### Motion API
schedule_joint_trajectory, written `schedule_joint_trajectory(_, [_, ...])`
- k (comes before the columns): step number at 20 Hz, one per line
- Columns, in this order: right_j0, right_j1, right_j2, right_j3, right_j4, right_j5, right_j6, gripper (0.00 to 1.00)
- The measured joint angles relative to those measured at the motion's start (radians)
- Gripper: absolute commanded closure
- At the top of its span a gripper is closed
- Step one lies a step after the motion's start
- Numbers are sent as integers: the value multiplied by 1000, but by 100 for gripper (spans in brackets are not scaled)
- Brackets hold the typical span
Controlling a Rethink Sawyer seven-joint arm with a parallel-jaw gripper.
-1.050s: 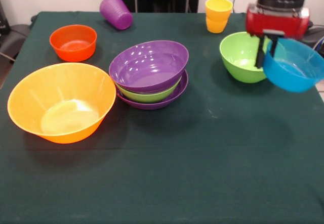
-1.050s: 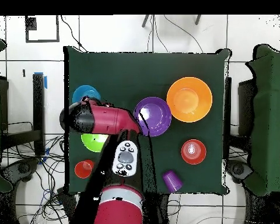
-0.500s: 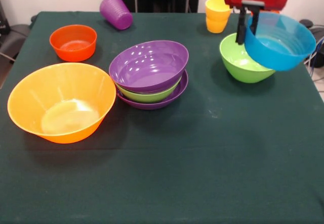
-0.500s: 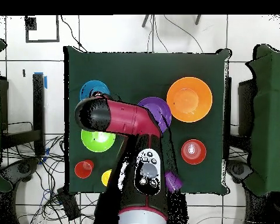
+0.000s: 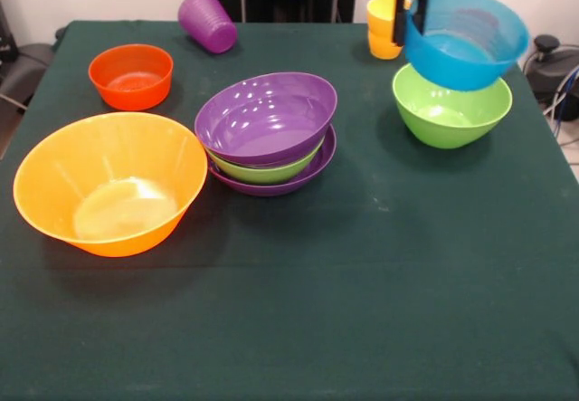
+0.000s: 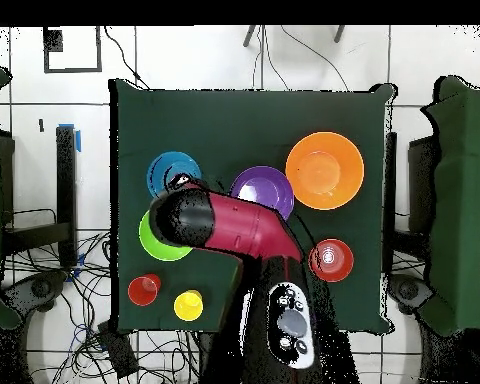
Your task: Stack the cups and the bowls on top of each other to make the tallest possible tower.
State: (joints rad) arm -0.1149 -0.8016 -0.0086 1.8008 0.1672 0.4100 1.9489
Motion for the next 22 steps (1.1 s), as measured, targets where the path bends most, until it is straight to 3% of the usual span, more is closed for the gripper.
schedule_joint_trajectory(13, [-138, -7, 49, 190, -142, -145, 0, 100])
schedule_joint_trajectory(22, [-231, -9, 88, 249, -221, -178, 0, 100])
